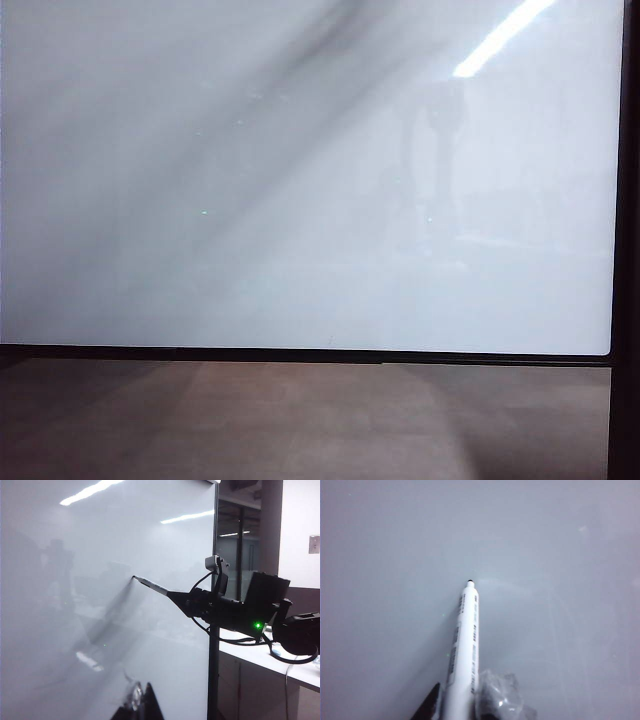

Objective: Reach to the right to find the marker pen, pick it up, and write the number 9 on the whiteboard.

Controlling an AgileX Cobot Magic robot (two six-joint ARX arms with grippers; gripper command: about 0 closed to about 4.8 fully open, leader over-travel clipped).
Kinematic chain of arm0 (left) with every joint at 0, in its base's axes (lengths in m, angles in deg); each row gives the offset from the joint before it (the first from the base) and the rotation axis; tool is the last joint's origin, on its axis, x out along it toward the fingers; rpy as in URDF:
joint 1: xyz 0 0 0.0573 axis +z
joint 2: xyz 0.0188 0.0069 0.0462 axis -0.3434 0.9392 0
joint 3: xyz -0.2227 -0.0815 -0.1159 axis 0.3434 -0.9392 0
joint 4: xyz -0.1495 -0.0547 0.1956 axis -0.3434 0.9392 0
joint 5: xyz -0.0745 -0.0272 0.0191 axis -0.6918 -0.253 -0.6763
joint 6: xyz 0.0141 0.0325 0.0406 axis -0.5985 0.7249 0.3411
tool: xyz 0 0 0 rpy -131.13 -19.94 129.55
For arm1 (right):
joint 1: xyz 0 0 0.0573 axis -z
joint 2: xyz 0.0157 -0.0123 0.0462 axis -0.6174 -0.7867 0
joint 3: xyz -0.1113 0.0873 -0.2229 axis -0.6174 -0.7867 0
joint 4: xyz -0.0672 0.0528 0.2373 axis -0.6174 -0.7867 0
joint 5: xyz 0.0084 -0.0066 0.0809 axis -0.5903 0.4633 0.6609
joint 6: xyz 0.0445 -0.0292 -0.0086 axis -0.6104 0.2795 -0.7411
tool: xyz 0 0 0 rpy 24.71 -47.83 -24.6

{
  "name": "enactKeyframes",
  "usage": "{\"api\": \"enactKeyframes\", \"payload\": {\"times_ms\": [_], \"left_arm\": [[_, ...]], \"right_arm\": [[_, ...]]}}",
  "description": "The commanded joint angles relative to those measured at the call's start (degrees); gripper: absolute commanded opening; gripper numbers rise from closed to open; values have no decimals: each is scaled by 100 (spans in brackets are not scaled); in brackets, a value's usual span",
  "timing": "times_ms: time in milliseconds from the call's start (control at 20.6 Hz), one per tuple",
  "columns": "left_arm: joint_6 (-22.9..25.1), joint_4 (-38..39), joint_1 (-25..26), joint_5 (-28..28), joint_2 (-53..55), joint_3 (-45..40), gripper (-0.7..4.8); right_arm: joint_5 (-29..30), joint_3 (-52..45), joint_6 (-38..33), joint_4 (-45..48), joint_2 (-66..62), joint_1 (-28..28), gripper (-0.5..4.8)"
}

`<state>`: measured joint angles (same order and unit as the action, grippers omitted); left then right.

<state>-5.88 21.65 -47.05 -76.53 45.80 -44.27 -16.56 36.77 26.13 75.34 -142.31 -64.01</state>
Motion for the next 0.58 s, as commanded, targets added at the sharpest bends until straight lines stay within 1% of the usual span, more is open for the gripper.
{"api": "enactKeyframes", "payload": {"times_ms": [49,582], "left_arm": [[11,-79,-4,-9,4,17,-5],[11,-79,-4,-7,4,17,-5]], "right_arm": [[15,146,13,68,-50,2,-3],[-13,131,15,-245,-72,2,-3]]}}
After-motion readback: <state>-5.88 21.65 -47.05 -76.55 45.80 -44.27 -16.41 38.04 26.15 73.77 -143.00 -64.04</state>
